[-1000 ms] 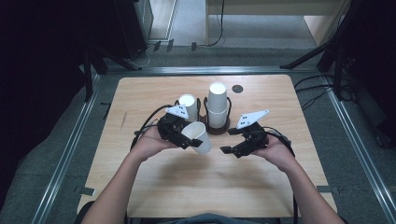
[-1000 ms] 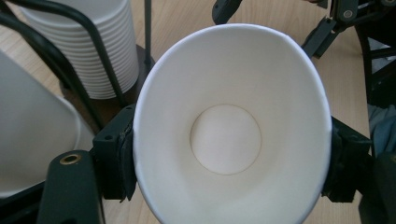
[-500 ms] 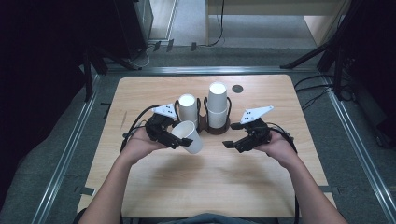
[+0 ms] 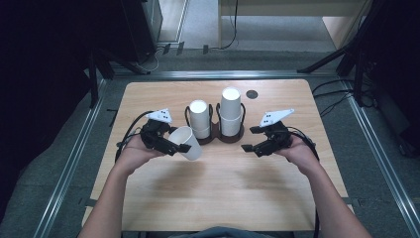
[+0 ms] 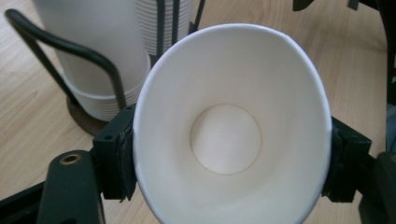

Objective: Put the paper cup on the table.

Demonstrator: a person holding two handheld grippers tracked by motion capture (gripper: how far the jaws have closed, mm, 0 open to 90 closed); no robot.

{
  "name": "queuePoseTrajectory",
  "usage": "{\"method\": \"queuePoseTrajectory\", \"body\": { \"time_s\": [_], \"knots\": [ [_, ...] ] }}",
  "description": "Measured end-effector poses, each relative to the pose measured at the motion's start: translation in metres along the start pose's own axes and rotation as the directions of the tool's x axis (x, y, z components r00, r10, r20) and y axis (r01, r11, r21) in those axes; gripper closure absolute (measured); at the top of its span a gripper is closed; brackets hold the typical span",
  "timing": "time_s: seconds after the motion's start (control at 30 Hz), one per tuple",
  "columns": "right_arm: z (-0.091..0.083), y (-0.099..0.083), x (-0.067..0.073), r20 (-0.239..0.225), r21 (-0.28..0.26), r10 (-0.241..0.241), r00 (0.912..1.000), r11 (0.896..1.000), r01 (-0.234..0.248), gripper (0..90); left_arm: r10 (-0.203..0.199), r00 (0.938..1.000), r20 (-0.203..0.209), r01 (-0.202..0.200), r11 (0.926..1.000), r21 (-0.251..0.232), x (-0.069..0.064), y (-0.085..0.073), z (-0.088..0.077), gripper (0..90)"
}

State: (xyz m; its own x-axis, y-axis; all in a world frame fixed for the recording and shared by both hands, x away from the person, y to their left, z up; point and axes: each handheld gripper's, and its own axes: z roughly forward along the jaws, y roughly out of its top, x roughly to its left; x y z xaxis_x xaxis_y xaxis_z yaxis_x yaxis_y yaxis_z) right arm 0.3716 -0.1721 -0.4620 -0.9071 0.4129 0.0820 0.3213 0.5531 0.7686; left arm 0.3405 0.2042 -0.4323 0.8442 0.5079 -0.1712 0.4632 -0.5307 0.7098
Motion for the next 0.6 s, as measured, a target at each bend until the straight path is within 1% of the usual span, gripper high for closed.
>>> {"method": "queuePoseTrajectory", "body": {
  "time_s": [0.1,0.17,0.3,0.4,0.5,0.6],
  "knots": [
    [-0.001,-0.001,-0.001,0.005,-0.002,0.007,1.0,1.0,-0.007,22.5,-0.009,0.9998,-0.016,0.01,0.9999,0.008,0.005,-0.003,-0.005,23.0],
    [-0.002,-0.002,-0.002,-0.003,-0.004,0.007,1.0,1.0,-0.007,22.5,-0.018,0.9996,-0.023,0.018,0.9998,0.007,0.008,-0.005,-0.01,23.0],
    [-0.002,-0.003,-0.003,0.005,0.003,0.016,0.9999,1.0,-0.016,22.5,-0.033,0.9984,-0.046,0.033,0.9994,0.005,0.014,-0.009,-0.017,23.0],
    [-0.001,-0.004,-0.004,0.013,0.001,0.016,0.9998,1.0,-0.016,22.5,-0.047,0.9961,-0.074,0.048,0.9988,0.013,0.02,-0.012,-0.022,23.0],
    [-0.001,-0.005,-0.004,0.019,0.002,0.01,0.9998,1.0,-0.01,22.5,-0.068,0.9933,-0.093,0.069,0.9976,0.003,0.025,-0.015,-0.025,22.9],
    [0.001,-0.006,-0.005,0.021,0.016,0.027,0.9994,1.0,-0.027,22.5,-0.094,0.9887,-0.117,0.095,0.9954,0.007,0.031,-0.017,-0.028,22.8]
  ]
}}
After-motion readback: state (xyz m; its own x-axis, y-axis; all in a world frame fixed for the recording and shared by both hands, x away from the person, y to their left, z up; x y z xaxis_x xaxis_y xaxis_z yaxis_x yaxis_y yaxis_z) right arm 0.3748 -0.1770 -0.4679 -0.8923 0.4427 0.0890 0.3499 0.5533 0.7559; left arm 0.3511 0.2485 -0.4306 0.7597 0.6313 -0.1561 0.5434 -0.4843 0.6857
